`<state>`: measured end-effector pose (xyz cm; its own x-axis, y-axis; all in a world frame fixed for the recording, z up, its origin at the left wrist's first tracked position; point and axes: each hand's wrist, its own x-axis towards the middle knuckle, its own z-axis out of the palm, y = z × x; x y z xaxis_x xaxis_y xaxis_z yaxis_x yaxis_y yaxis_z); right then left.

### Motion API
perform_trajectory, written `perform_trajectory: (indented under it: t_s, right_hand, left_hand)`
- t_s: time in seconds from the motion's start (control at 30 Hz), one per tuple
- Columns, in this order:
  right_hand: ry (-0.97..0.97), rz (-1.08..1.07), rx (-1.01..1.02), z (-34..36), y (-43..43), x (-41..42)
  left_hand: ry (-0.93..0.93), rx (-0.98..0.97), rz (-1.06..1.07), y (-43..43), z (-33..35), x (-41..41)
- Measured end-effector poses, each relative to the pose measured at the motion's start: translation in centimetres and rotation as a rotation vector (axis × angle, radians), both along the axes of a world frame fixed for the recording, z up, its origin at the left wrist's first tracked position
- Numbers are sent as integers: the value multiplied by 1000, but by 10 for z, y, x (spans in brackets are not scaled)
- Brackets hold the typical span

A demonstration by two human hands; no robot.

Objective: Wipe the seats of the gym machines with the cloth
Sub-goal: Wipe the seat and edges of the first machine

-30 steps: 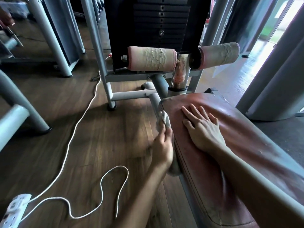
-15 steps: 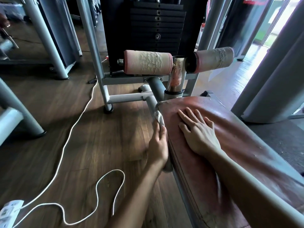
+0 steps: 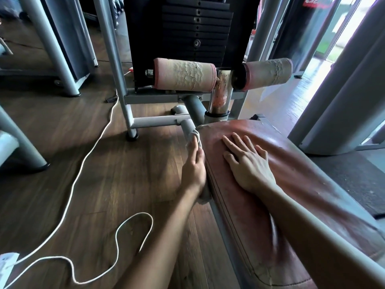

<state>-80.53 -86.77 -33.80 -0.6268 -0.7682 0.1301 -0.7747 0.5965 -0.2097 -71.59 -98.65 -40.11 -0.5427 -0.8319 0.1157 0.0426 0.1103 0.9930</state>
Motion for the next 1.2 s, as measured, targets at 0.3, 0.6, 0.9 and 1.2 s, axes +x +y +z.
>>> perform_trajectory:
  t_s: [0.3, 0.6, 0.9, 1.2]
  right_hand:
    - [5, -5, 7, 0, 0, -1]
    - [-103, 30, -66, 2, 2, -6]
    - [-245, 262, -57, 27, 75, 1]
    - [32, -34, -82, 18, 179, 18]
  left_hand:
    - [-19, 186, 45, -22, 6, -17]
    - [-68, 183, 10, 32, 6, 30]
    - [-148, -166, -8, 84, 19, 50]
    - [-394, -545, 31, 102, 51, 56]
